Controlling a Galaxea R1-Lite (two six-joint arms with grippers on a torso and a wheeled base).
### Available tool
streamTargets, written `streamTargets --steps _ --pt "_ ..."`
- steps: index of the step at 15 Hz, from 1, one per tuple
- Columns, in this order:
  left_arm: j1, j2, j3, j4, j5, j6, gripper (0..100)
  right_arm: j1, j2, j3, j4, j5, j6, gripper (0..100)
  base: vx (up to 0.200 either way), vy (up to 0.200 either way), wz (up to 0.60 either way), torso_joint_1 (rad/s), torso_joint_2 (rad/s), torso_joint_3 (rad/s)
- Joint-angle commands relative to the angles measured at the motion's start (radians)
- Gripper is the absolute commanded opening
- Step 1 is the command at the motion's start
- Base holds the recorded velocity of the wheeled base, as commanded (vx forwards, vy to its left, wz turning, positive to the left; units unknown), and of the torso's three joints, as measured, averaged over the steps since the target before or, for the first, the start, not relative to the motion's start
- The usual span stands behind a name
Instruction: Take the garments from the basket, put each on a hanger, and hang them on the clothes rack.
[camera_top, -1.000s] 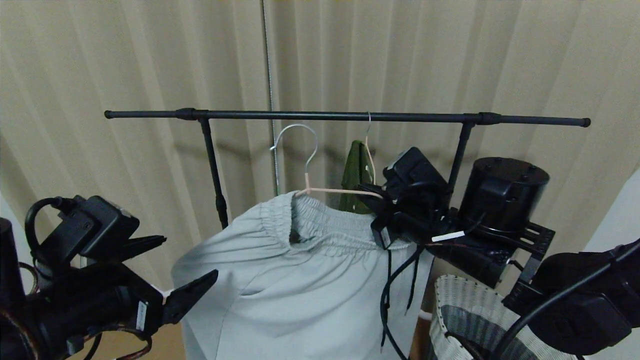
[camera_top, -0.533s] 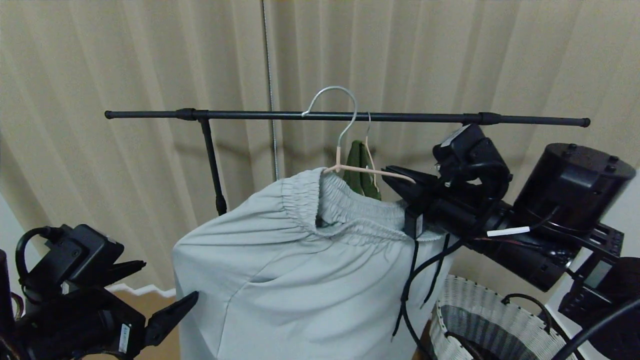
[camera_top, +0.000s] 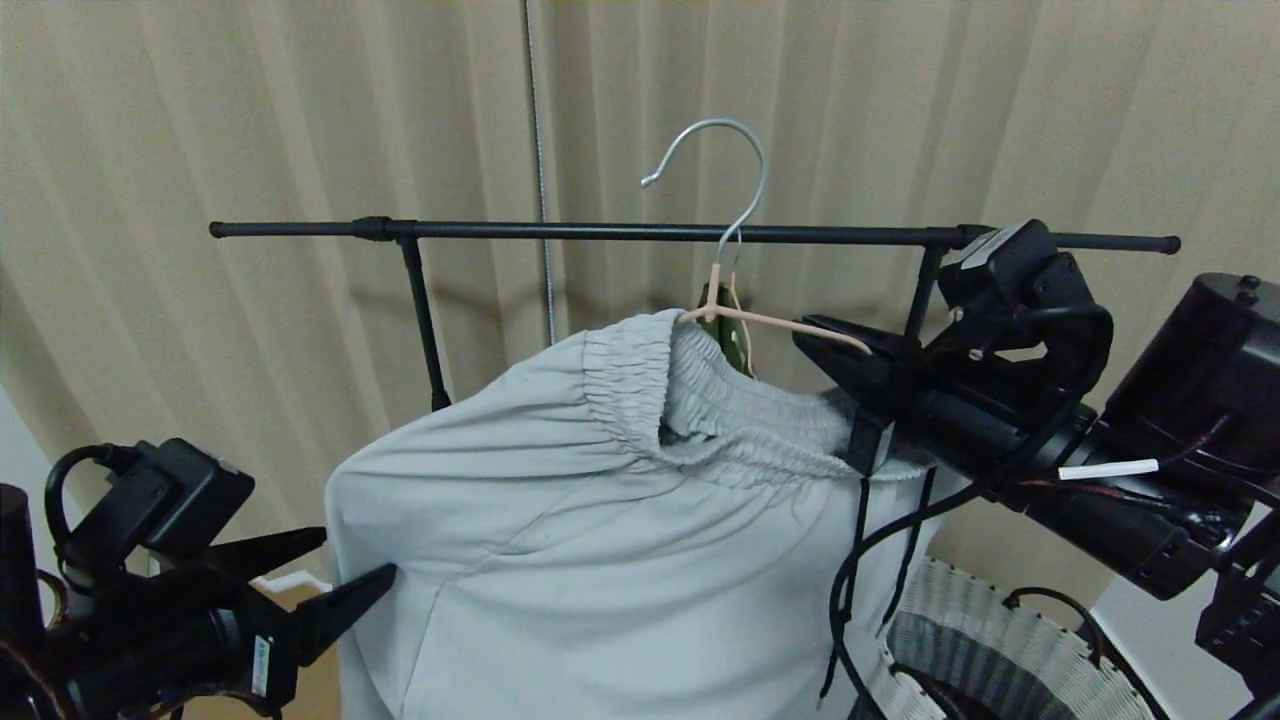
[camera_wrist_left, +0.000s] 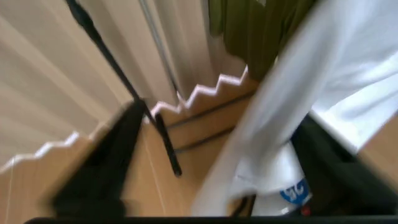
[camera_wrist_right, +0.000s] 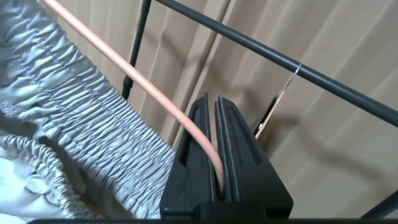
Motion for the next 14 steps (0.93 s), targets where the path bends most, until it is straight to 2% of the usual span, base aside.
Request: streamTargets --steps 1,3,8,14 --pt "-0.001 0.021 0.005 -0.018 0.0 0.001 0 0.0 -0.008 -0.001 0.001 -0.001 -0.001 0 0.0 0.0 0.0 0.0 0.0 0.0" --pt "0.007 0.037 0.008 -0.021 0.002 0.0 0 -0.003 -0.007 0.0 0.001 -0.002 -0.001 0 0.0 0.0 0.0 0.0 0.0 0.0" --pt "0.195 0.032 0.03 -0.022 0.002 0.026 0 -0.107 0.001 0.002 0.009 -0.005 -0.003 0 0.0 0.0 0.0 0.0 0.0 0.0" --pt "0.232 0.027 0.033 -0.022 0.002 0.027 0 -0.138 0.005 0.002 0.01 -0.004 -0.004 0 0.0 0.0 0.0 0.0 0.0 0.0"
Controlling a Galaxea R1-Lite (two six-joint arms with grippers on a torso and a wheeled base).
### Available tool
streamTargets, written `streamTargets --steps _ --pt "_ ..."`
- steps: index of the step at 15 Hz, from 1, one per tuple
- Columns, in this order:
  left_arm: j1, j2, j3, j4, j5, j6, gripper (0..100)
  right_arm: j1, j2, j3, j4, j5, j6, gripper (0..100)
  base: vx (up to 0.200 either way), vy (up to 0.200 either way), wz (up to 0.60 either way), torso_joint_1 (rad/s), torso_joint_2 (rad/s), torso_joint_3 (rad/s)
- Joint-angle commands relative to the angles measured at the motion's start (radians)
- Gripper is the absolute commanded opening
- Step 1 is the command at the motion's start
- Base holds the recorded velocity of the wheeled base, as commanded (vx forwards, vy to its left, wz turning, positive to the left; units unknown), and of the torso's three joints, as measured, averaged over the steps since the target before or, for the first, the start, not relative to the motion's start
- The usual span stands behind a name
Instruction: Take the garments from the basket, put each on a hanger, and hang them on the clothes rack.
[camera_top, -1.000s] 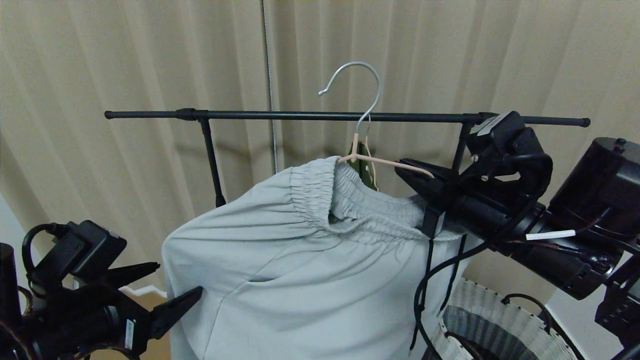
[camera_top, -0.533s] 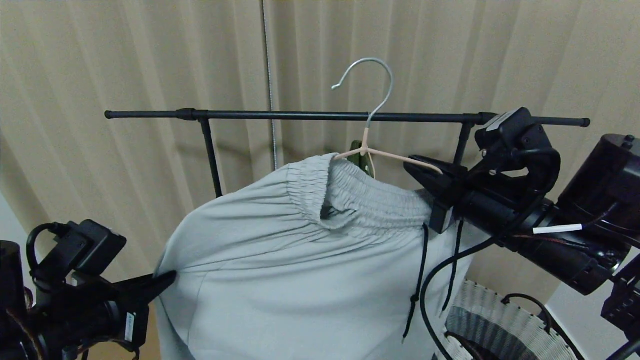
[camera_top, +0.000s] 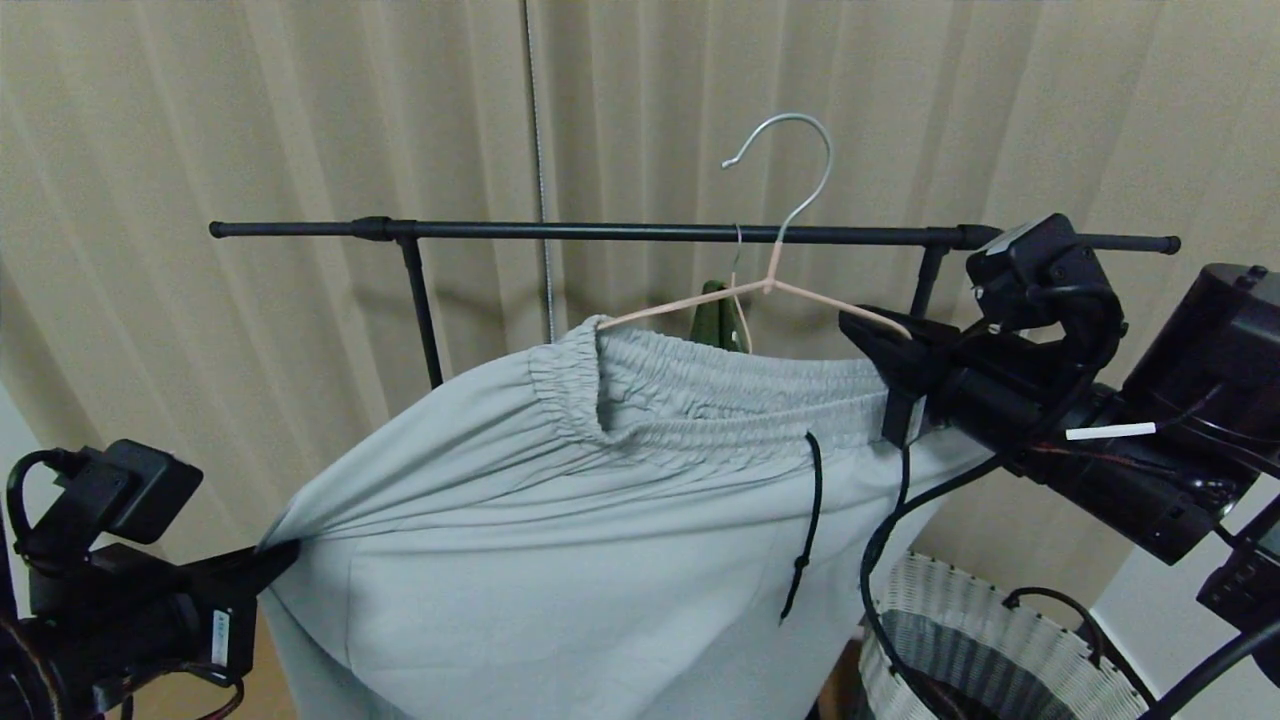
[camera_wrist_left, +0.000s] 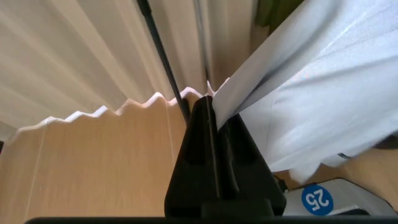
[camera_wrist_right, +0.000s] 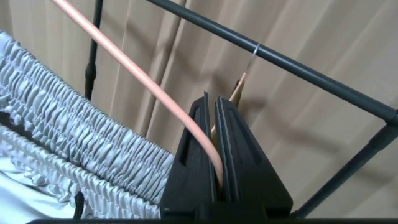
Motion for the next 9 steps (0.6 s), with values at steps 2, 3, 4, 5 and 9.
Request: streamTargets --steps 2,3,4,5,9 --pt "-0.002 -0.009 0.004 0.0 0.0 0.014 0 -0.003 0.003 -0.003 -0.001 -0.001 -0.002 0 0.0 0.0 0.0 0.0 0.0 0.0" --pt "-0.004 -0.009 0.004 0.0 0.0 0.014 0 -0.003 0.003 -0.003 -0.001 -0.001 -0.002 0 0.0 0.0 0.0 0.0 0.0 0.0" --pt "-0.004 -0.012 0.004 0.002 -0.001 0.014 100 -0.003 0.005 -0.003 0.001 -0.001 -0.002 0 0.0 0.0 0.0 0.0 0.0 0.0" --pt "-0.005 -0.015 0.002 0.0 -0.001 0.014 100 -0.003 0.005 -0.002 0.001 -0.001 -0.004 0 0.0 0.0 0.0 0.0 0.0 0.0" --pt "-0.008 -0.065 0.007 0.0 -0.052 0.006 100 -0.026 -0.022 0.027 0.07 -0.013 -0.007 0 0.0 0.0 0.0 0.0 0.0 0.0"
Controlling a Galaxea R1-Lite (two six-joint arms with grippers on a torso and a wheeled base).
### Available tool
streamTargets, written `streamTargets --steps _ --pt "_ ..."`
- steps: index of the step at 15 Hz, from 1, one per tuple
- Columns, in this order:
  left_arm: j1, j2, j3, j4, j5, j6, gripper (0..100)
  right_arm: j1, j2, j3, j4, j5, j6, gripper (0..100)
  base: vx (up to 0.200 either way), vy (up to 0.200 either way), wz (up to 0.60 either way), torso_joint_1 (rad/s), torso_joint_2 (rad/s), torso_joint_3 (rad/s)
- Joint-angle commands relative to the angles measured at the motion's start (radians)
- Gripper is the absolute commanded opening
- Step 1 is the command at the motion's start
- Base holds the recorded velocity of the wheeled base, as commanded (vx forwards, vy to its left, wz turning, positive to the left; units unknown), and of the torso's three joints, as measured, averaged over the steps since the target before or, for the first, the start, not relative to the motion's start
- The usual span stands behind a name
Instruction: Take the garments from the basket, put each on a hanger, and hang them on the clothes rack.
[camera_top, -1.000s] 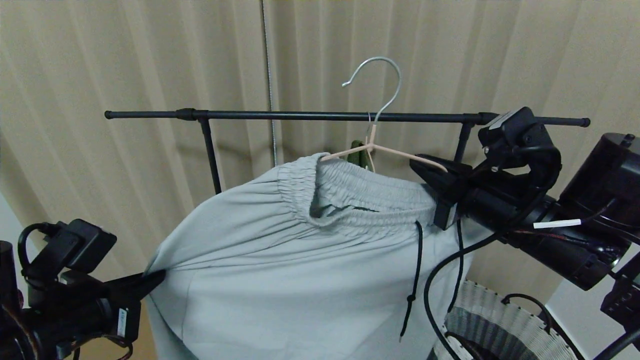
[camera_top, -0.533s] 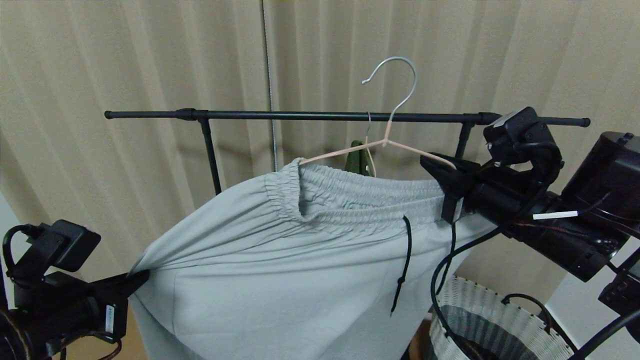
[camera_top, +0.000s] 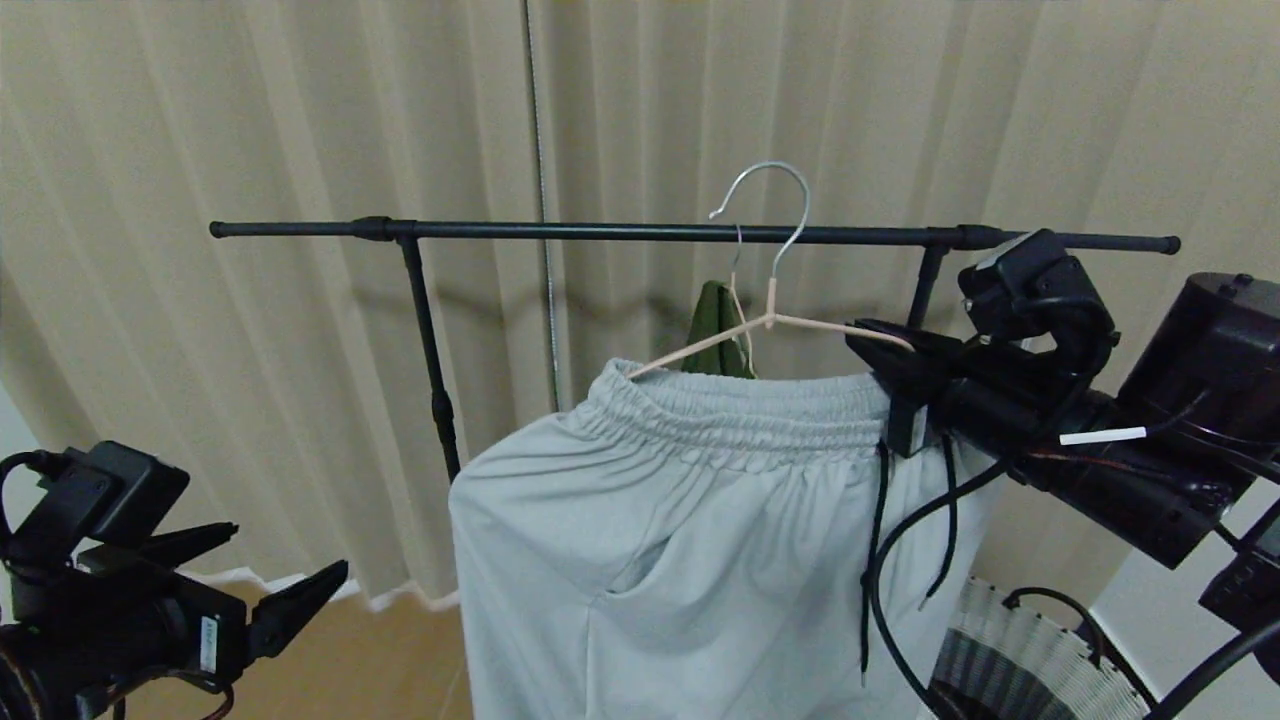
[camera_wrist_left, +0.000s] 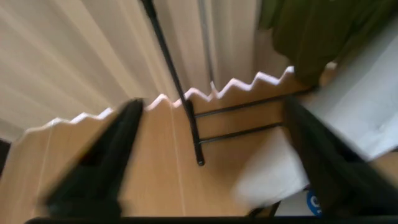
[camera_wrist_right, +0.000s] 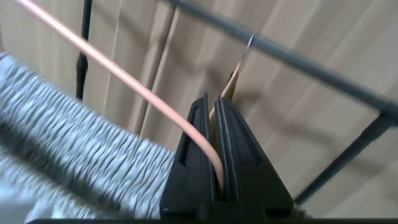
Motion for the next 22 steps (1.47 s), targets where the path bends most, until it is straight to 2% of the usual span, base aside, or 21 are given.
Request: streamTargets --steps 1,5,6,8,11,15,16,19,22 --pt "0.001 -0.046 0.003 -0.001 -0.031 -0.007 100 -0.034 -0.041 0.034 0.04 -0.002 0.0 0 0.0 0.0 0.0 0.0 0.0 0.0" --pt "0.001 -0.098 0.042 -0.003 -0.035 -0.039 100 -0.135 -0.143 0.133 0.145 -0.021 -0.017 0 0.0 0.0 0.0 0.0 0.0 0.0" --pt "0.001 -0.136 0.064 -0.003 -0.035 -0.068 100 -0.19 -0.202 0.187 0.191 -0.021 -0.03 0 0.0 0.0 0.0 0.0 0.0 0.0" --pt "-0.001 -0.17 0.059 -0.003 -0.038 -0.086 100 -0.267 -0.276 0.227 0.276 -0.035 -0.037 0 0.0 0.0 0.0 0.0 0.0 0.0" --pt "0.002 -0.19 0.065 -0.007 -0.038 -0.085 100 -0.346 -0.388 0.23 0.461 -0.068 -0.037 0 0.0 0.0 0.0 0.0 0.0 0.0" --pt "0.004 -0.216 0.067 -0.007 -0.038 -0.091 100 -0.362 -0.534 0.23 0.672 -0.19 -0.037 0 0.0 0.0 0.0 0.0 0.0 0.0" --pt "0.002 -0.216 0.067 -0.007 -0.038 -0.111 100 -0.388 -0.572 0.221 0.737 -0.227 -0.037 0 0.0 0.0 0.0 0.0 0.0 0.0" --pt "-0.001 -0.211 0.076 -0.006 -0.038 -0.119 100 -0.463 -0.586 0.198 0.789 -0.278 -0.037 0 0.0 0.0 0.0 0.0 0.0 0.0" --pt "-0.001 -0.213 0.085 -0.006 -0.04 -0.137 100 -0.471 -0.577 0.17 0.789 -0.33 -0.037 0 0.0 0.0 0.0 0.0 0.0 0.0"
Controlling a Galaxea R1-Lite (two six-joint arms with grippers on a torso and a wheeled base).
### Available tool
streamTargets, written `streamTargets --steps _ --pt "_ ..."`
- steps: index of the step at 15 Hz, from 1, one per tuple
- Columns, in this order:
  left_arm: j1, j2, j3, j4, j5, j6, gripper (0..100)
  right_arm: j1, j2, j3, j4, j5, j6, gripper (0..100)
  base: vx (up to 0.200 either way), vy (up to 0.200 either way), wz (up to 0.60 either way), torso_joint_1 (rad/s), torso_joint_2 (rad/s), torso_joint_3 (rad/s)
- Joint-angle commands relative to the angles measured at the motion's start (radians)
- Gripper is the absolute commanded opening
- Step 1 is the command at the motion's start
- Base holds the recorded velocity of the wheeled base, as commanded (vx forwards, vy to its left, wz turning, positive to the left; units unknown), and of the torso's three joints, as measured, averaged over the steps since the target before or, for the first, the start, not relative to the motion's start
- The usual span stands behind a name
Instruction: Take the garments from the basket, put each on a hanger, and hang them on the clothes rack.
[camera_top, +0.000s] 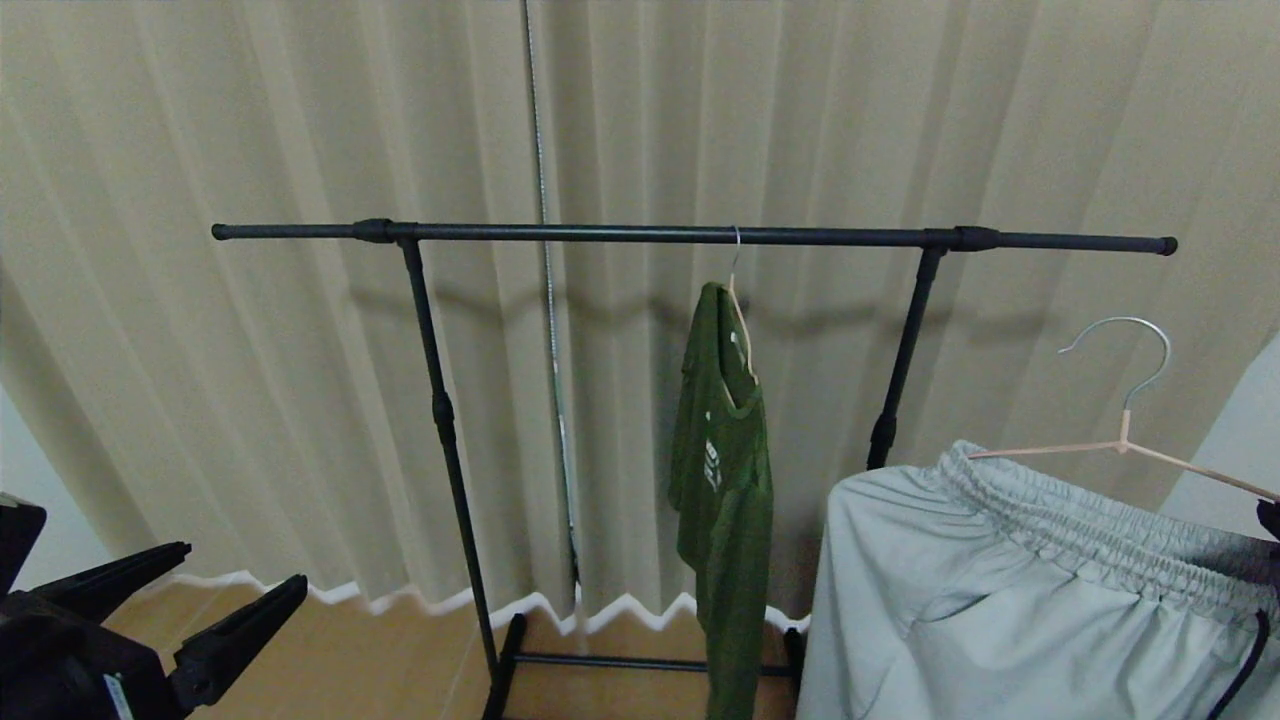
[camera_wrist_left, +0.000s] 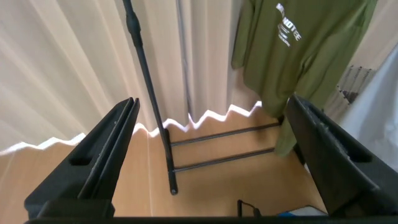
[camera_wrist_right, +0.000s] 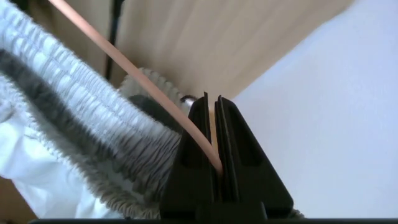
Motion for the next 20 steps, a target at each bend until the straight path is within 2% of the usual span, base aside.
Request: streamTargets --steps 1,5,12,20 --pt "0.0 0.002 0.0 -0.001 0.0 -0.004 100 -0.005 0.003 -0.016 -0.003 -0.011 0.0 0 0.0 0.0 0.0 0.0 0.0 0.0" --pt "0.008 -0.013 -0.008 -0.002 0.003 -0.007 100 -0.005 0.023 -0.075 -0.009 -0.014 0.003 0 0.0 0.0 0.0 0.0 0.0 0.0" --pt "0.008 -0.016 -0.013 -0.001 0.005 -0.007 100 -0.003 0.043 -0.091 -0.014 -0.012 0.003 0 0.0 0.0 0.0 0.0 0.0 0.0" --pt "0.008 -0.018 -0.011 -0.001 0.003 -0.006 100 0.0 0.043 -0.099 -0.014 -0.012 0.003 0 0.2 0.0 0.0 0.002 0.0 0.002"
